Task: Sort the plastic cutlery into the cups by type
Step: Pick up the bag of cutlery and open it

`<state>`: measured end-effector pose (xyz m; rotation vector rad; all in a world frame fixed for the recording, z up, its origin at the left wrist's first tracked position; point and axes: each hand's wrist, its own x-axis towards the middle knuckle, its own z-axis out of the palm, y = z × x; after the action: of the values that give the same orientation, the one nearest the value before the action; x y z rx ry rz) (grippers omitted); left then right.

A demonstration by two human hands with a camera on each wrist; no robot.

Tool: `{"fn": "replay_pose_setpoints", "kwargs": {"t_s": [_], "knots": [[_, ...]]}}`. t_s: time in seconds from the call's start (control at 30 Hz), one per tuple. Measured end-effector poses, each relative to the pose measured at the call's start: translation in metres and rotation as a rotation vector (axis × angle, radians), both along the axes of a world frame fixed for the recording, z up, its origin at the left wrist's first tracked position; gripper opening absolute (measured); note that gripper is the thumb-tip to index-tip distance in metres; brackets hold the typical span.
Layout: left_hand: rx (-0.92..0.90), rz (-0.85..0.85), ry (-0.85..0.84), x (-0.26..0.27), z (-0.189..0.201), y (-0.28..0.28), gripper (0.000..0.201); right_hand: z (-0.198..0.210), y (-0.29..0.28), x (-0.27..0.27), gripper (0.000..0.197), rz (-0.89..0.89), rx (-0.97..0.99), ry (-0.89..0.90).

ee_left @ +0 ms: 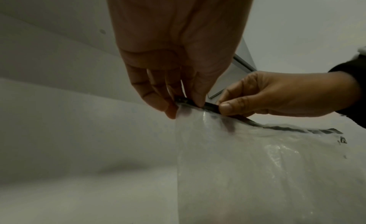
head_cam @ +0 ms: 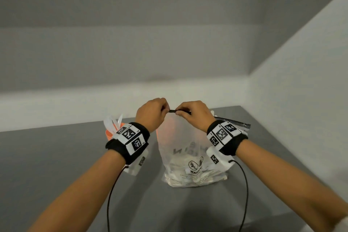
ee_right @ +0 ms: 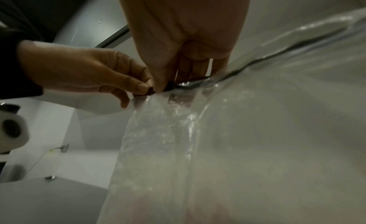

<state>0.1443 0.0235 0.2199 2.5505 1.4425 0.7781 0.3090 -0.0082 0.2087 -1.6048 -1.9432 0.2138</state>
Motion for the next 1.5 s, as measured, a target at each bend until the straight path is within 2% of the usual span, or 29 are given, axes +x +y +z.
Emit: {"fn": "replay_pose_setpoints", "kwargs": {"t_s": [0.17, 0.3, 0.43, 0.53, 0.63, 0.7, 0.8, 0.87, 1.03, 1.1, 1.2, 1.27, 1.3, 1.43, 1.5], "knots": [[0.027, 0.058, -0.024, -0.007, -0.005, 0.006, 0.017, 0.008, -0.01, 0.037, 0.025, -0.081, -0.026, -0.186], [-0.015, 0.093, -0.017, -0.018, -0.014, 0.016, 0.018, 0.008, -0.033, 0.102, 0.023, -0.259, -0.079, -0.178], [-0.02, 0.093, -0.006, -0.015, -0.013, 0.019, 0.017, 0.008, -0.048, 0.133, 0.017, -0.355, -0.091, -0.166], [-0.094, 0.046, 0.014, -0.009, -0.006, 0.017, 0.015, 0.006, -0.05, 0.138, 0.005, -0.341, -0.089, -0.002], [-0.169, -0.071, -0.078, 0.004, -0.001, 0.014, 0.01, 0.002, -0.049, 0.136, 0.018, -0.306, -0.087, 0.275], [-0.172, -0.11, -0.146, 0.018, 0.002, 0.012, 0.022, 0.001, -0.048, 0.133, 0.021, -0.29, -0.082, 0.377], [-0.206, -0.16, -0.13, 0.043, 0.003, 0.011, 0.029, 0.001, -0.045, 0.132, 0.02, -0.299, -0.054, 0.39], [-0.22, -0.2, -0.092, 0.055, 0.001, 0.01, 0.024, 0.003, -0.045, 0.13, 0.012, -0.291, -0.047, 0.422], [-0.224, -0.212, 0.04, 0.071, -0.003, 0.008, 0.018, 0.006, -0.047, 0.125, 0.016, -0.316, 0.0, 0.406], [-0.141, -0.187, 0.028, 0.077, -0.002, 0.006, 0.018, 0.007, -0.047, 0.124, 0.015, -0.303, -0.109, 0.369], [0.042, -0.184, 0.044, 0.087, -0.006, -0.003, 0.023, 0.001, -0.045, 0.116, 0.02, -0.287, -0.405, 0.161], [0.137, -0.182, 0.095, 0.089, -0.014, -0.008, 0.027, -0.005, -0.042, 0.111, 0.022, -0.296, -0.477, 0.148], [0.163, -0.171, 0.132, 0.087, -0.018, -0.01, 0.03, -0.008, -0.04, 0.11, 0.023, -0.315, -0.49, 0.252], [0.154, -0.081, 0.332, 0.069, -0.039, -0.013, 0.048, -0.013, -0.036, 0.107, 0.017, -0.327, -0.509, 1.078], [0.139, -0.04, 0.4, 0.059, -0.049, -0.014, 0.049, -0.013, -0.036, 0.105, 0.013, -0.322, -0.467, 1.378]]}}
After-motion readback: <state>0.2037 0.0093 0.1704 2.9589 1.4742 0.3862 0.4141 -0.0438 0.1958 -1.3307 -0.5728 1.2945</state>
